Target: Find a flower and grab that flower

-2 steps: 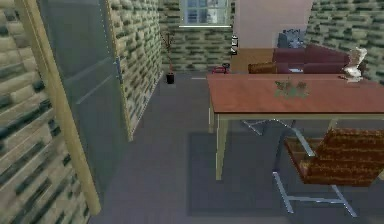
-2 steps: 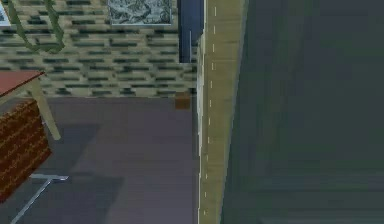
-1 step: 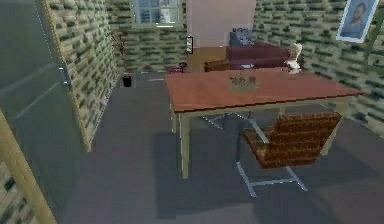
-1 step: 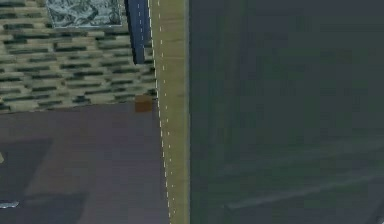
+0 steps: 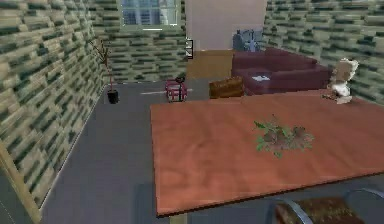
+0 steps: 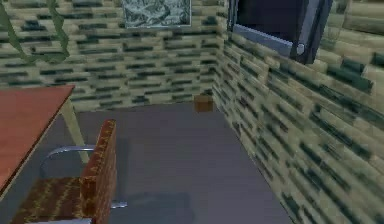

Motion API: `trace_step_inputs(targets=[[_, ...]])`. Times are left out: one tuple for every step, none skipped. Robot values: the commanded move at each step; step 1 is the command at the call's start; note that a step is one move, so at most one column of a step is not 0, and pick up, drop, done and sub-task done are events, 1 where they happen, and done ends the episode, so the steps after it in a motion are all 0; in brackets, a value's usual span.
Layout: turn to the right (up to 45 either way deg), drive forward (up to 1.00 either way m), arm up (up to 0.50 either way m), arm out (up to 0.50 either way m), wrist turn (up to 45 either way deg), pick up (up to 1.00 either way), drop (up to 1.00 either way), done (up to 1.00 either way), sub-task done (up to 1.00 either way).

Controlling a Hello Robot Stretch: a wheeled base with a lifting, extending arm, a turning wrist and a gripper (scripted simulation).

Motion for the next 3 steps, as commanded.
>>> trace_step_inputs(targets=[[-45.0,0.00,0.00,0.00,0.0,0.00,0.00,0.00,0.00],[-15.0,0.00,0.00,0.00,0.0,0.00,0.00,0.00,0.00],[45.0,0.00,0.00,0.00,0.0,0.00,0.00,0.00,0.00]])
